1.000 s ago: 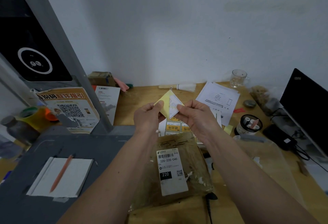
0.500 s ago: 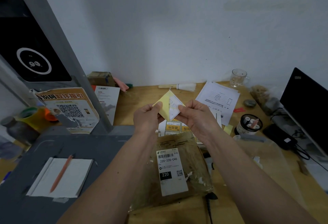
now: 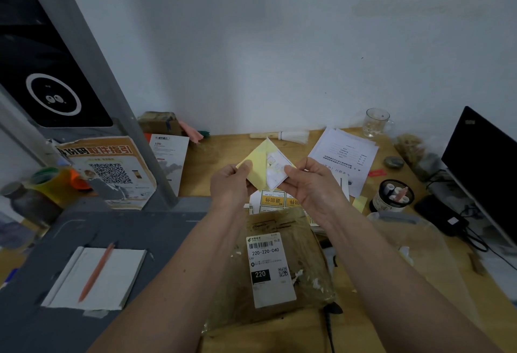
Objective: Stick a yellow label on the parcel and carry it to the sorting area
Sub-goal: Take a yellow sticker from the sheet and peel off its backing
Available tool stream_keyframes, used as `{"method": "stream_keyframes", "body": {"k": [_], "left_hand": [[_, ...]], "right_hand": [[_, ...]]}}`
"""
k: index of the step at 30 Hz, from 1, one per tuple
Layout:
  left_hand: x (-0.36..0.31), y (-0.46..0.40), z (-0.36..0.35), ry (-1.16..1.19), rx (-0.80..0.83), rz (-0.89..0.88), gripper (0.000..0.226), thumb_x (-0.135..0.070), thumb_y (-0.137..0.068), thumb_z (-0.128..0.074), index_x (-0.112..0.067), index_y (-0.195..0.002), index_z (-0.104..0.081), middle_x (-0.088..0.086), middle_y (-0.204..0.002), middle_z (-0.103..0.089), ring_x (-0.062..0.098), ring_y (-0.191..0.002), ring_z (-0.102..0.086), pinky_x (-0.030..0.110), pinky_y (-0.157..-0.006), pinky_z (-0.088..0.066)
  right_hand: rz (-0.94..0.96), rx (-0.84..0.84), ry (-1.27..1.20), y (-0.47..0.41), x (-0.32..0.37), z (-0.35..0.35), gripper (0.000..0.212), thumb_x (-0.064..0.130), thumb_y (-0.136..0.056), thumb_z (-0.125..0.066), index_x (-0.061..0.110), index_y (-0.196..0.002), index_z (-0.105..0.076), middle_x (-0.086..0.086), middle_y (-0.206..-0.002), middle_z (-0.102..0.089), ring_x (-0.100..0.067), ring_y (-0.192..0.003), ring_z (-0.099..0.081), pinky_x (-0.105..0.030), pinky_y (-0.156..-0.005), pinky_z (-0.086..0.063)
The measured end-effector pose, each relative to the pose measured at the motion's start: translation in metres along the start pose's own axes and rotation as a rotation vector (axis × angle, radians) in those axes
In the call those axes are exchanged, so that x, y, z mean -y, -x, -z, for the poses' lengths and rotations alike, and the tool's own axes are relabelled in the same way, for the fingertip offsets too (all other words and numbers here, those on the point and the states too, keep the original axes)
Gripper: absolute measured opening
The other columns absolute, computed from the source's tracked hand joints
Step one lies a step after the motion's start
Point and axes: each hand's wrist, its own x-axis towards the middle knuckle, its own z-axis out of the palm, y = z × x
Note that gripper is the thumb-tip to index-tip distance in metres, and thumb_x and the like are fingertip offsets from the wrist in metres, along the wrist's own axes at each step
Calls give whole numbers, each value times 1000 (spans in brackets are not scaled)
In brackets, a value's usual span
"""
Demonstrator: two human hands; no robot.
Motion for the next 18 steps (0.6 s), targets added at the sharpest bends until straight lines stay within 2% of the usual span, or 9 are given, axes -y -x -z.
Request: {"method": "stream_keyframes", "body": {"k": [4,11,14,18], "left_hand": [[1,-5,2,-5,-15,29,14,-17,-94,-56,-12,-81,-59,13,-98,-68,27,-93,-67,48,-88,-56],[3,-11,3,17,-37,57,12,-19,-94,-56,-15,-83,-58,15,-111,-64,32,-104,-64,50,-88,-55],[3,-13,3,52,-57,79,10,-18,-94,-55,-14,-85,-57,16,-115,-61,34,-106,-62,51,-87,-55],[4,-15,4,59,-69,88,7,-18,-94,-54,-11,-96,-56,17,-120,-59,35,-108,-61,50,-84,-57]], "right_hand": [[-7,-2,-17,-1,0,1,32,-8,-89,-51,10,-65,-40,-18,-84,-71,-23,-71,-73,-29,-62,-60],[-29,-18,-20,-3,1,1,32,-7,-90,-50,10,-65,-40,-23,-97,-68,-26,-77,-72,-32,-64,-61],[-36,-24,-32,-4,2,1,32,-8,-91,-48,10,-66,-39,-22,-98,-68,-27,-79,-72,-31,-62,-61],[-32,-21,-53,-4,1,1,32,-8,-91,-47,11,-66,-39,-22,-95,-68,-24,-73,-74,-30,-58,-59]]}}
